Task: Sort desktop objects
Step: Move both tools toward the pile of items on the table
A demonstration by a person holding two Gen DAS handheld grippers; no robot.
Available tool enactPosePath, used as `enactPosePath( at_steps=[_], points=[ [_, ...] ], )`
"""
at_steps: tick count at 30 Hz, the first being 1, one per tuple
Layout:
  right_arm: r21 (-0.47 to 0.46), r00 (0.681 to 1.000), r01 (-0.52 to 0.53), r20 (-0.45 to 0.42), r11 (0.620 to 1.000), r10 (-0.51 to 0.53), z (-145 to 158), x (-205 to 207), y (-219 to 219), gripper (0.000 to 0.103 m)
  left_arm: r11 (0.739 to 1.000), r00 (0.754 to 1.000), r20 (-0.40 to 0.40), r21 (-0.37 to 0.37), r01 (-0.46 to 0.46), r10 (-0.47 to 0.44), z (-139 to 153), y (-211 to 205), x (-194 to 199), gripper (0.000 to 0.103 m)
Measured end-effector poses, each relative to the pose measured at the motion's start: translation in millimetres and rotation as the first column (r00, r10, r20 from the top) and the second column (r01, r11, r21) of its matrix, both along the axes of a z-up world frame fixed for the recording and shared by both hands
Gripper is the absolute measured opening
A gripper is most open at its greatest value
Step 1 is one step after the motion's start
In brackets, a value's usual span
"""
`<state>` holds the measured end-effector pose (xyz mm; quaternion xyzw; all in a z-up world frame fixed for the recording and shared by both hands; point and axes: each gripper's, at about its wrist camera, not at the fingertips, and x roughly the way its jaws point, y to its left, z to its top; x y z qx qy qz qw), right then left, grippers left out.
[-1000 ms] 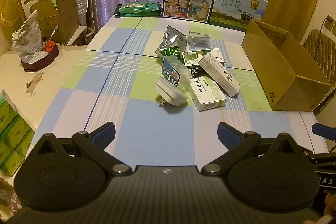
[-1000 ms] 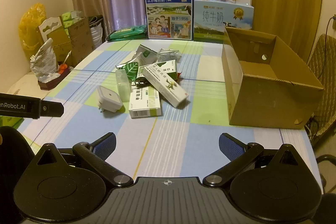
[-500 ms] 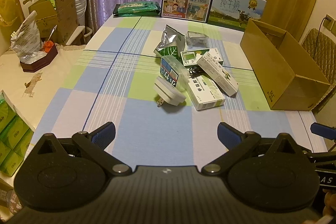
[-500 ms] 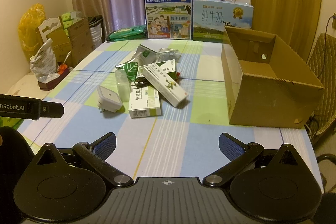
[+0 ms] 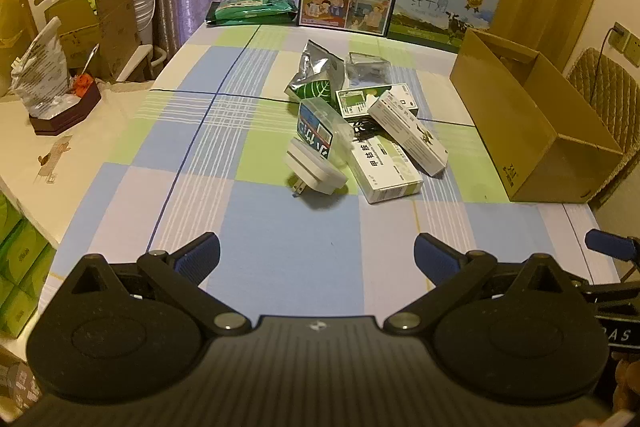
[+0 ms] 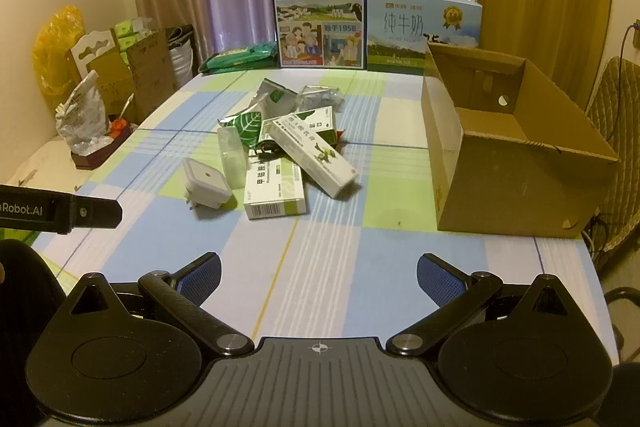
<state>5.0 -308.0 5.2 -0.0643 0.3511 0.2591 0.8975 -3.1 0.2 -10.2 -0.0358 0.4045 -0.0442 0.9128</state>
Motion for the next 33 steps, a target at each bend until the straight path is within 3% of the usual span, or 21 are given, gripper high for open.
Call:
enactPosePath(
  at_steps=[11, 12, 15, 21, 24, 33],
  points=[
    [0.009, 1.0, -0.013, -0.021, 1.0, 0.014, -2.2, 6.9, 4.3, 0.101, 0.993, 0.995, 0.031, 0.07, 0.095, -0.097, -1.1, 0.2, 8.2, 0.101],
    [0.012, 1.0, -0.017, -0.019, 1.0, 0.018, -2.2, 7.8, 5.3, 0.101, 0.994, 0.997, 0.033, 0.08, 0.071, -0.074, -0.3, 0.8, 10.3, 0.101],
    [0.012, 1.0, -0.02, 0.005, 1.0, 0.02, -2.9, 10.7, 9.6, 0.101, 0.983, 0.988, 0.039, 0.115, 0.144, -0.149, 2.7, 1.5, 18.9, 0.101],
    [0.022, 0.999, -0.04, 0.011, 0.999, 0.039, -6.2, 23.7, 20.6, 0.101, 0.933, 0.951, 0.032, 0.204, 0.296, -0.308, 3.2, 1.4, 42.9, 0.102],
    [0.013, 0.998, -0.061, 0.001, 0.998, 0.061, -9.3, 33.0, 27.7, 0.101, 0.907, 0.925, 0.004, 0.196, 0.372, -0.38, -0.7, 6.6, 60.0, 0.102],
    [-0.041, 0.993, -0.114, -0.014, 0.993, 0.114, -28.5, 66.5, 53.4, 0.101, 0.796, 0.833, -0.068, 0.259, 0.547, -0.55, -33.7, 9.1, 110.1, 0.101]
  ],
)
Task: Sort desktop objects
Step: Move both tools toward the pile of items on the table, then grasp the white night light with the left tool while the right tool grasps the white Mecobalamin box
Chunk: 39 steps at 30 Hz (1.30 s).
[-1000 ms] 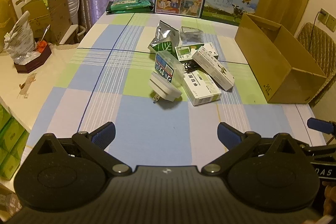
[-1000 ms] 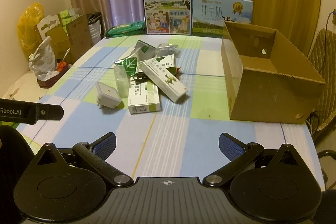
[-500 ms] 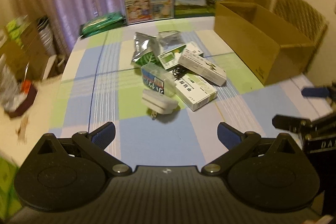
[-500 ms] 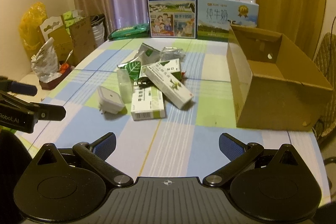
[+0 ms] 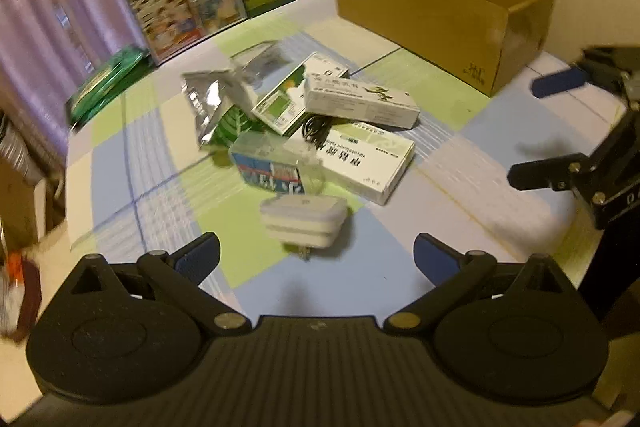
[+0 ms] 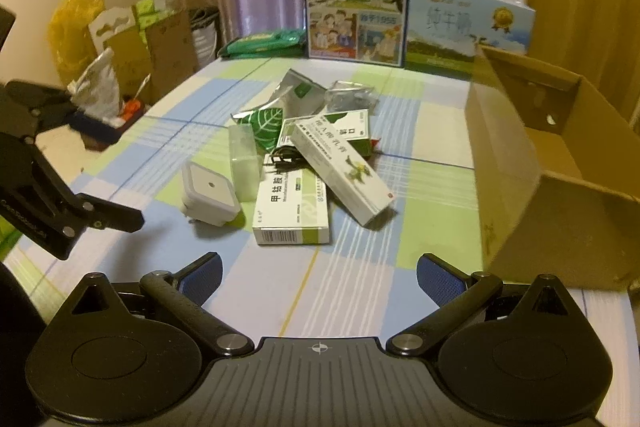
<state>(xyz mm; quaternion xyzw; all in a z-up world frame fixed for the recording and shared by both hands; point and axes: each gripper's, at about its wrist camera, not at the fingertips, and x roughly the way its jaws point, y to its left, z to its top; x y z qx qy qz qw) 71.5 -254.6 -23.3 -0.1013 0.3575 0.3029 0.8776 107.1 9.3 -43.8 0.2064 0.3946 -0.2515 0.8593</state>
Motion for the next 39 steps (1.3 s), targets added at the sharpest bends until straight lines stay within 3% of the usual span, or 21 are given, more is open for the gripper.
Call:
enactPosePath(
  at_steps=[5, 13, 21, 25, 30, 31, 39],
  points=[
    [-0.008, 1.0, -0.023, -0.018, 1.0, 0.023, -17.4, 19.7, 16.5, 0.101, 0.998, 0.998, -0.011, 0.004, 0.058, -0.058, -20.5, -1.5, 25.6, 0.093],
    [-0.026, 0.998, -0.047, -0.044, 0.999, 0.046, -45.6, 50.1, 43.4, 0.099, 0.998, 0.996, -0.063, -0.015, 0.062, -0.063, -44.6, 3.3, 55.8, 0.084],
    [-0.054, 0.994, -0.081, -0.078, 0.995, 0.076, -64.6, 75.2, 63.8, 0.093, 0.996, 0.995, -0.067, -0.062, 0.064, -0.068, -54.5, 5.8, 68.5, 0.084],
    [-0.061, 0.992, -0.094, -0.085, 0.994, 0.089, -69.9, 78.9, 68.7, 0.088, 0.995, 0.993, -0.086, -0.066, 0.072, -0.078, -59.9, 3.5, 72.3, 0.08],
    [-0.047, 0.99, -0.103, -0.101, 0.994, 0.098, -73.6, 81.6, 69.6, 0.079, 0.996, 0.993, -0.091, -0.056, 0.073, -0.078, -64.6, 2.6, 74.4, 0.066],
    [-0.046, 0.989, -0.106, -0.106, 0.993, 0.101, -73.4, 81.3, 69.4, 0.072, 0.996, 0.993, -0.093, -0.057, 0.069, -0.074, -64.5, 2.6, 74.2, 0.061],
    [-0.064, 0.987, -0.114, -0.125, 0.991, 0.105, -63.1, 57.0, 46.0, 0.068, 0.999, 0.993, -0.105, -0.012, 0.053, -0.054, -59.4, -6.1, 64.4, 0.061]
  ],
)
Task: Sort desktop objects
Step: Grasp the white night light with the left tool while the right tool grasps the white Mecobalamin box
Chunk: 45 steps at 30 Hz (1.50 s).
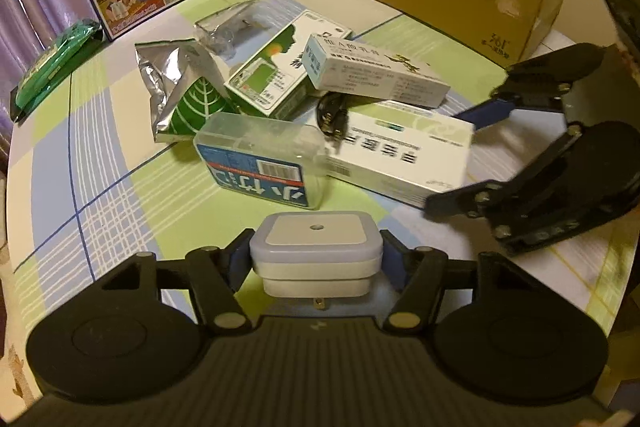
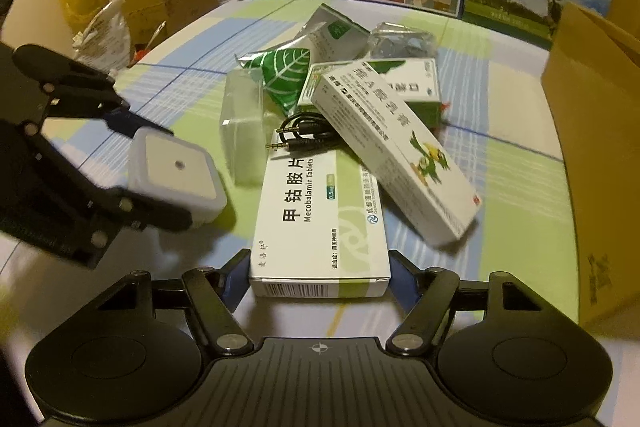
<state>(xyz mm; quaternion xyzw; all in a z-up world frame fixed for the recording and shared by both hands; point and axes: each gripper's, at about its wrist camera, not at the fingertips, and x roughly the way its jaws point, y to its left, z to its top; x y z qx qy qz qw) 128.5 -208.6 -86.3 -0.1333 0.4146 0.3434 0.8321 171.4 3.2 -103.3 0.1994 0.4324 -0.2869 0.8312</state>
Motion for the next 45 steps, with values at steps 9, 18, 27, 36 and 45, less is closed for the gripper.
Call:
enactPosePath(
  at_steps=[9, 18, 27, 36, 45],
  points=[
    [-0.065, 0.998, 0.057, 0.026, 0.996, -0.055, 8.9, -47.4, -67.6, 0.068, 1.0, 1.0, -0.017, 0.005, 0.021, -0.021, 7.7, -25.1, -24.1, 0.061],
    [-0.066, 0.985, 0.171, 0.026, 0.983, -0.169, 8.0, -59.1, -108.8, 0.071, 0.998, 0.999, -0.029, -0.066, -0.021, 0.019, 8.1, -65.7, -43.7, 0.061],
    [-0.016, 0.983, 0.183, 0.036, 0.983, -0.183, 9.1, -49.1, -109.8, 0.088, 0.996, 0.998, -0.034, -0.075, -0.056, 0.054, -3.4, -80.3, -51.1, 0.061],
    [-0.003, 0.986, 0.167, 0.01, 0.986, -0.167, 0.5, -37.3, -102.9, 0.088, 0.994, 0.997, -0.029, -0.083, -0.073, 0.071, -6.9, -77.7, -48.8, 0.061],
    [0.011, 0.984, 0.179, -0.018, 0.984, -0.179, -0.9, -28.8, -98.0, 0.073, 0.991, 0.996, -0.022, -0.1, -0.086, 0.084, -7.9, -76.0, -49.7, 0.061]
  ],
)
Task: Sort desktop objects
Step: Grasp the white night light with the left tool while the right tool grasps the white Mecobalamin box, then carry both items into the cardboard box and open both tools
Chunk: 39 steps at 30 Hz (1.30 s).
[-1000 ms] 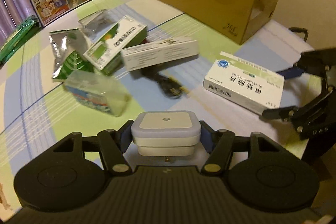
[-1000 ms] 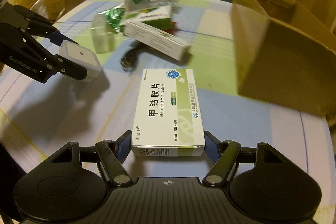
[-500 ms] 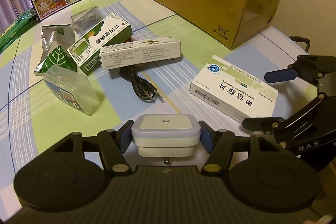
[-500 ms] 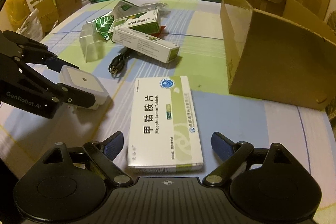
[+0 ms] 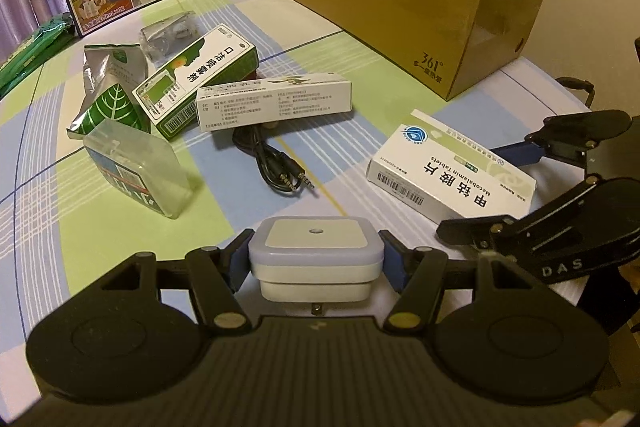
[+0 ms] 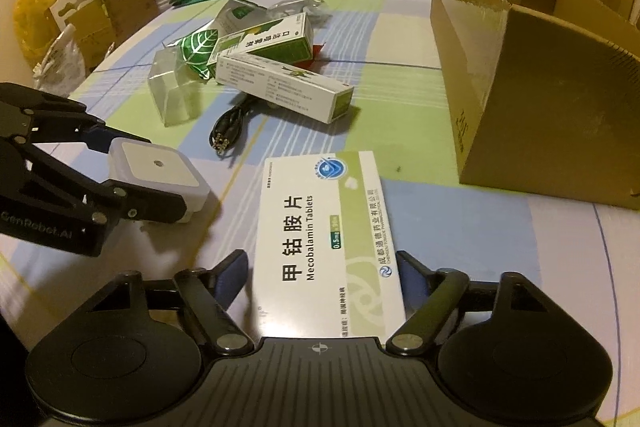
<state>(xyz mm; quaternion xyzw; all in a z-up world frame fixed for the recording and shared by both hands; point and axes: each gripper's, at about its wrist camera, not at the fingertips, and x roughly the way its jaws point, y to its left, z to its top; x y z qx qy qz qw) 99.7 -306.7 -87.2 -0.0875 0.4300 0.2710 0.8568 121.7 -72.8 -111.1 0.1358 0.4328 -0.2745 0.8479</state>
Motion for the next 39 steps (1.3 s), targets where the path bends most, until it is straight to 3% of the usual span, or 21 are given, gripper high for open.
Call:
enactPosePath(
  at_steps=[10, 19, 30, 39],
  points=[
    [0.009, 1.0, 0.017, 0.004, 1.0, -0.017, 1.2, -0.3, -2.4, 0.068, 1.0, 1.0, 0.0, 0.015, 0.006, -0.006, -3.7, -1.3, 0.2, 0.061],
    [0.024, 0.998, 0.029, 0.047, 0.999, -0.03, 22.7, -5.6, -9.7, 0.068, 1.0, 0.999, 0.031, 0.018, -0.022, 0.021, 7.0, -4.4, -5.1, 0.06],
    [0.067, 0.988, 0.074, 0.131, 0.995, -0.083, 83.0, -8.7, -31.5, 0.068, 0.992, 0.99, 0.066, -0.052, -0.118, 0.122, 62.4, -22.8, -9.3, 0.06],
    [0.127, 0.959, 0.144, 0.229, 0.981, -0.17, 147.5, 20.0, -78.7, 0.068, 0.987, 0.982, 0.139, -0.117, -0.108, 0.124, 118.1, -78.3, 4.1, 0.06]
  ],
)
